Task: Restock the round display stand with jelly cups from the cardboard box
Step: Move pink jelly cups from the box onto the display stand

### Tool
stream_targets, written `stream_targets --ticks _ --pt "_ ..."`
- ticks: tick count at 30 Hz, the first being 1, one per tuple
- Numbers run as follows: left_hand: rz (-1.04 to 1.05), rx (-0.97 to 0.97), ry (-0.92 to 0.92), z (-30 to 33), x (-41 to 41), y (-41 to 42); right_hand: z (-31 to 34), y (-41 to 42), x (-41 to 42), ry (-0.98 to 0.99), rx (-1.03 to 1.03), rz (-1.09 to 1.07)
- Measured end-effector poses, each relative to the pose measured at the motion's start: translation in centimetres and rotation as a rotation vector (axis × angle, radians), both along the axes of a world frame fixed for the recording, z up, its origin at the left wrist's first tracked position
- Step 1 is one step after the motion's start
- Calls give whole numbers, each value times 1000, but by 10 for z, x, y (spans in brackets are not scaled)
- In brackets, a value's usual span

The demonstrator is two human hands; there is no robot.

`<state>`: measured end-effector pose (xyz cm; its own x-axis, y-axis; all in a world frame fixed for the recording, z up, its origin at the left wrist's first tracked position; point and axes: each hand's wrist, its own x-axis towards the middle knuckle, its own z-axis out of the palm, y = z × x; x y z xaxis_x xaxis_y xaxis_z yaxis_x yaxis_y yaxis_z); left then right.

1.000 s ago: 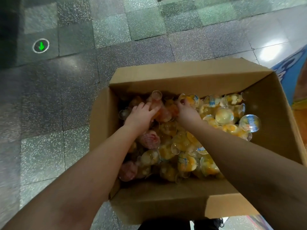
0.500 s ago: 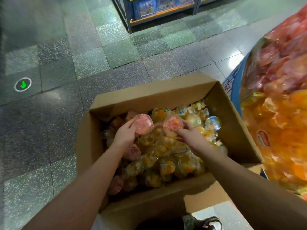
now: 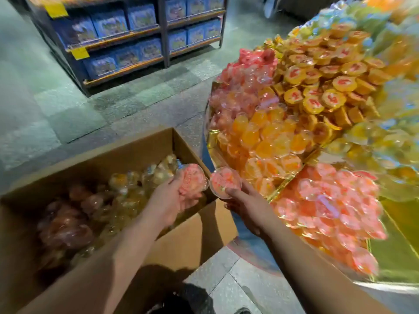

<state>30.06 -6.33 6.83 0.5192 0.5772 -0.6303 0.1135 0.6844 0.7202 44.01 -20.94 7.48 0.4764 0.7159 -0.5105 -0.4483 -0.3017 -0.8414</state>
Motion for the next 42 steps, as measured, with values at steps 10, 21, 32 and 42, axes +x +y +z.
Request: stream_targets --ticks 10,21,32,42 --pt "-407 70 -3 17 143 -207 9 -256 78 -18 -73 -347" --pt "-506 -138 35 -29 204 -312 -48 -378 109 211 -147 -713" --pt "-478 -98 140 -55 265 -354 -89 -387 150 326 -72 -933" --pt "-384 -106 150 -78 290 -368 -105 -385 160 358 -3 -952"
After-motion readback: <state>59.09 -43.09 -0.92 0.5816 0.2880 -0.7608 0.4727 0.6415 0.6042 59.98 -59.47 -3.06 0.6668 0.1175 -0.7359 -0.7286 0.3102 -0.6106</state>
